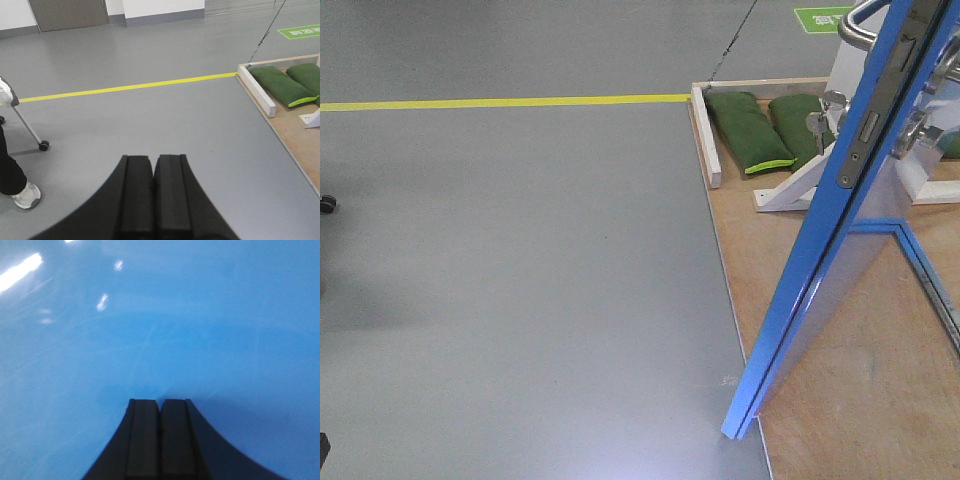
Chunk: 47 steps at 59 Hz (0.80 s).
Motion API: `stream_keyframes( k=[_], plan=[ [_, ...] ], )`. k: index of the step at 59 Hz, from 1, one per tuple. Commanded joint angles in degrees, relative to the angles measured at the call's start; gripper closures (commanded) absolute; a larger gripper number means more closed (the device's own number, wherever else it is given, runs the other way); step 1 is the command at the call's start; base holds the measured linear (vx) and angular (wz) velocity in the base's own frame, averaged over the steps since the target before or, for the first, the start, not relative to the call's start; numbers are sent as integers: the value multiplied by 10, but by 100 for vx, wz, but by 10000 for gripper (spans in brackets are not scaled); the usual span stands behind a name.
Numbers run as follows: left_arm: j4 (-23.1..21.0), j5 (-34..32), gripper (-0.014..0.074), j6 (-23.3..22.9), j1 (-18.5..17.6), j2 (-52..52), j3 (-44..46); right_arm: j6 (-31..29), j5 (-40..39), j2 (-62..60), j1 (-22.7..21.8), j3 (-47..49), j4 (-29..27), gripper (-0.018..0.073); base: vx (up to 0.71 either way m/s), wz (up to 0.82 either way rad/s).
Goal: Move to blue door and open it
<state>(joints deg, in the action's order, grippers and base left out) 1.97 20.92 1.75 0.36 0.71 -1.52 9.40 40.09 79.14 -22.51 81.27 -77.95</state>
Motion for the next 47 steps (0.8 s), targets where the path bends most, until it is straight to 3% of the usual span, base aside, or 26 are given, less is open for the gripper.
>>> stream_keyframes(
  k=[1, 18, 47],
  plan=[
    [-3, -44, 526, -1, -1, 8, 0, -9, -14, -2, 20, 20, -30, 557, 0, 0],
    [-3, -44, 526, -1, -1, 8, 0, -9, -12, 11, 88, 20, -29, 557, 0, 0],
    [-3, -44, 526, -1, -1, 8, 0, -9, 0, 12, 91, 20, -30, 557, 0, 0]
  ],
)
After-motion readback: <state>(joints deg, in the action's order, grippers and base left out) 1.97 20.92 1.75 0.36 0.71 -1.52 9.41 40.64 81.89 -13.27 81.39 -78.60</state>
